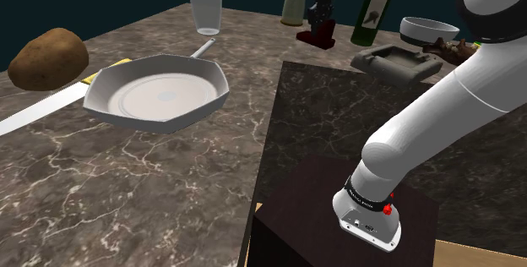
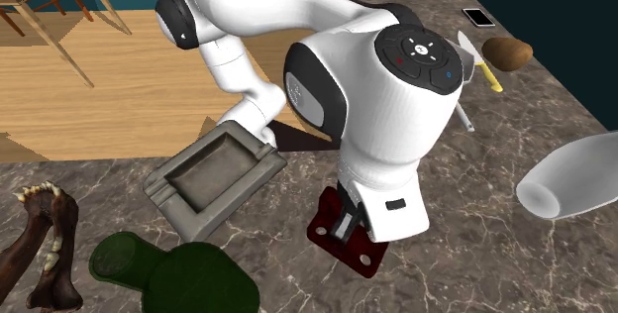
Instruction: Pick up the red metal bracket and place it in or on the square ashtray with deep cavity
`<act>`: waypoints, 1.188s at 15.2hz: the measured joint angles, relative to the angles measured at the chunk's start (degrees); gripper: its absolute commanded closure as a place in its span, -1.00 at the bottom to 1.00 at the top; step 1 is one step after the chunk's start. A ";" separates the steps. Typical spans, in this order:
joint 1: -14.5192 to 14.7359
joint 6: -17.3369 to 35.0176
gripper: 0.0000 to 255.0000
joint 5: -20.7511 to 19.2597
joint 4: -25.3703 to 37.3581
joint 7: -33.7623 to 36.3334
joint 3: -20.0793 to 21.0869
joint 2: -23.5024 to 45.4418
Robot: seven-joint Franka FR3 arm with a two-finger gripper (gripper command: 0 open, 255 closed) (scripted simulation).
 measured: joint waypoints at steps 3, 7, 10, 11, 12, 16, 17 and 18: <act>0.05 -2.21 1.00 0.18 2.90 -0.30 -0.06 0.81; 0.14 -5.20 1.00 0.39 6.63 -0.50 -0.01 1.57; 0.27 -7.81 1.00 0.67 10.32 -0.62 0.05 2.67; 0.24 -8.50 1.00 0.67 11.10 -0.78 -0.01 2.77; 0.27 -9.32 1.00 0.76 12.27 -0.82 0.00 3.12; 0.31 -12.63 1.00 1.07 17.01 -1.24 -0.13 4.59; 0.33 -13.47 1.00 1.17 18.26 -1.32 -0.16 5.01; 0.32 -14.25 1.00 1.24 19.41 -1.48 -0.23 5.38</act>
